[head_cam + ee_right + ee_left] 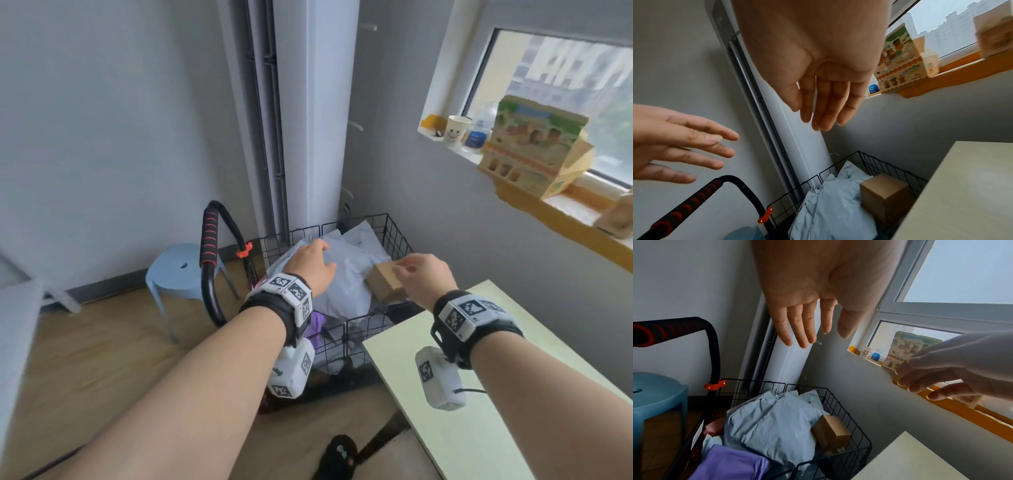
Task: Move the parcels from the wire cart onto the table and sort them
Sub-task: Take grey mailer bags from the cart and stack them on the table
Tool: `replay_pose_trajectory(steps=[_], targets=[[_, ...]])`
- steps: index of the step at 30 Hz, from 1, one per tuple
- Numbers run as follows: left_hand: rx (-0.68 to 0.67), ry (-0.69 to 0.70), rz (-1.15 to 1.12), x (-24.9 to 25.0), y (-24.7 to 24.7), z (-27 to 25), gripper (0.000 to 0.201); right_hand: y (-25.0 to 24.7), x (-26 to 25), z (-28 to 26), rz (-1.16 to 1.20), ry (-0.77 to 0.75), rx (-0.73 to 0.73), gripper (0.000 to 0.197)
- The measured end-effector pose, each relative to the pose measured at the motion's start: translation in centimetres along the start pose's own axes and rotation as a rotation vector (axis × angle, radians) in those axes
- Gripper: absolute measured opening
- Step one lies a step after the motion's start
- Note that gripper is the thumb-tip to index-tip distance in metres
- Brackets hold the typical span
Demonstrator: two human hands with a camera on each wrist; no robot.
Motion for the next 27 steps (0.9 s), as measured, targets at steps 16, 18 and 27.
replay_pose_trajectory(steps=[16,18,27], targets=[[-0.088,-0.11,-0.042,-5.0,2.0,19.8,0.04,6.5,2.1,20.1,-0.034,0.085,-0.13,0.022],[-0.098,-0.136,-0.055,-6.1,2.7,21.1,0.04,7.6,2.8,21.3,-0.04,0.101,-0.154,0.022],[-0.201,-0.19,-0.081,-8.9,6.4,27.0,0.043,10.7,3.4,26.4,-0.045,0.164,-0.194,0.022]])
Point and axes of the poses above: each hand's wrist, its own z-axis towards the middle knuckle, its own y-axis out of the palm, x = y × z, the point moved 9 cm from there along z, towards the middle knuckle, and after that the axes turned 3 degrees about -x, right-handed, at the moved point
